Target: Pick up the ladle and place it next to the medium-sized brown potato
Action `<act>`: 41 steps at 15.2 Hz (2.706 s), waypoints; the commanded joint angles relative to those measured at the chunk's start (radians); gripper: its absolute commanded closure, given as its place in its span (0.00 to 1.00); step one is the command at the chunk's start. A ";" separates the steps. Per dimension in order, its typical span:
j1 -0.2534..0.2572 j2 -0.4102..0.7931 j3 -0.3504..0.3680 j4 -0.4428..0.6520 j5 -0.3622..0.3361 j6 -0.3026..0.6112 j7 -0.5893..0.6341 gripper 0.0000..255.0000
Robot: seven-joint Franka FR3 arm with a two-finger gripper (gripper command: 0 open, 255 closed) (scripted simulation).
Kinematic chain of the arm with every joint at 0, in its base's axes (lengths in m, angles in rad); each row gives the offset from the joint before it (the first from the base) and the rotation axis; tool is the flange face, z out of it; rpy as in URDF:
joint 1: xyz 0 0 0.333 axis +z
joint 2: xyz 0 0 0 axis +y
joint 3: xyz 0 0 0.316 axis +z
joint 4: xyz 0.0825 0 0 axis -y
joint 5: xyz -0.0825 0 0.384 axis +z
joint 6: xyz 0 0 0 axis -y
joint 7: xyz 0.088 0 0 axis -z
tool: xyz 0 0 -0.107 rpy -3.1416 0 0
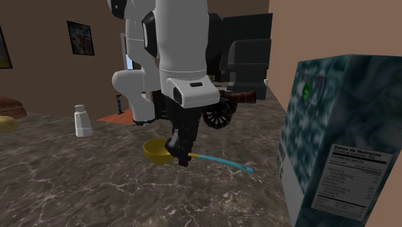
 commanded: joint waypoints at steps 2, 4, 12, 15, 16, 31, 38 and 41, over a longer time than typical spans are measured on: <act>0.000 -0.015 -0.001 0.021 -0.003 -0.036 0.004 1.00; 0.000 -0.027 -0.001 0.034 -0.005 -0.060 0.006 1.00; 0.001 -0.067 -0.002 0.092 -0.011 -0.158 0.014 1.00; 0.001 -0.079 -0.003 0.118 -0.013 -0.196 0.017 1.00; 0.001 -0.082 -0.003 0.127 -0.014 -0.208 0.018 1.00; -0.072 -0.351 -0.075 -0.115 -0.073 -0.238 -0.103 1.00; -0.141 -0.518 -0.147 -0.280 -0.144 -0.237 -0.211 1.00; -0.176 -0.581 -0.183 -0.334 -0.182 -0.243 -0.261 1.00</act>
